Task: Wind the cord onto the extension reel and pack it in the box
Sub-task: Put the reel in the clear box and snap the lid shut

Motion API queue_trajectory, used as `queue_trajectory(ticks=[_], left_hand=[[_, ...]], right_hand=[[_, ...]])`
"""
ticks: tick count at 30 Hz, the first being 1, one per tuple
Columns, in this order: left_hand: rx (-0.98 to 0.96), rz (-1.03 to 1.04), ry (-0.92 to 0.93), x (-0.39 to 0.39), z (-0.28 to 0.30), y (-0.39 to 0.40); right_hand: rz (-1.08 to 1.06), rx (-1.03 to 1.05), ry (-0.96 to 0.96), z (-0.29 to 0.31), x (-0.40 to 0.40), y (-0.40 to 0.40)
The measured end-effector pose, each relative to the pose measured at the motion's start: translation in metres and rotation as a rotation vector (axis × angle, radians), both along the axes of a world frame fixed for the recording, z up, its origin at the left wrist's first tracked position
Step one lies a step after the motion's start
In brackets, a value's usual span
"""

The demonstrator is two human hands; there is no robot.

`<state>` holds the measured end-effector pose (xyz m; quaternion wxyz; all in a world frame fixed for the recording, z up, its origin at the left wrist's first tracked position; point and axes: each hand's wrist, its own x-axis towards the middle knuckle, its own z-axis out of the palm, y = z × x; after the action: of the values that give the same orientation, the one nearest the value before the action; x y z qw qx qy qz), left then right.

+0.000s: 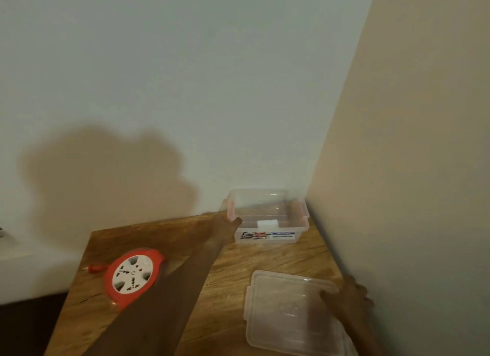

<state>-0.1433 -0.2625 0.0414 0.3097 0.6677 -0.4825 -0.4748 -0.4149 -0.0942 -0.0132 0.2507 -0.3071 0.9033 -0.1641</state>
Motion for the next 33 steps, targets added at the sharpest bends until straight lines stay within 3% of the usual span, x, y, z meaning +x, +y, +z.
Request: queue_trajectory(ticks=[2, 5, 8, 12, 27, 33], left_hand=[[0.025, 0.017, -0.035, -0.006, -0.004, -0.003], [0.082, 0.07, 0.009, -0.014, -0.01, -0.005], [0.135, 0.147, 0.12, -0.017, -0.013, -0.004], [0.146, 0.213, 0.17, -0.016, -0.014, -0.001], [0.146, 0.159, 0.176, -0.012, -0.02, 0.001], [0.157, 0.165, 0.286, -0.008, -0.021, 0.012]], right_hand=[[0.096, 0.151, 0.031, -0.006, -0.017, 0.014], [0.221, 0.075, -0.002, -0.014, -0.025, 0.026], [0.15, -0.122, -0.135, -0.018, -0.025, 0.027], [0.123, -0.136, -0.267, -0.021, -0.028, 0.019], [0.083, -0.234, -0.458, -0.017, -0.027, 0.014], [-0.041, -0.339, -0.757, -0.003, -0.023, 0.006]])
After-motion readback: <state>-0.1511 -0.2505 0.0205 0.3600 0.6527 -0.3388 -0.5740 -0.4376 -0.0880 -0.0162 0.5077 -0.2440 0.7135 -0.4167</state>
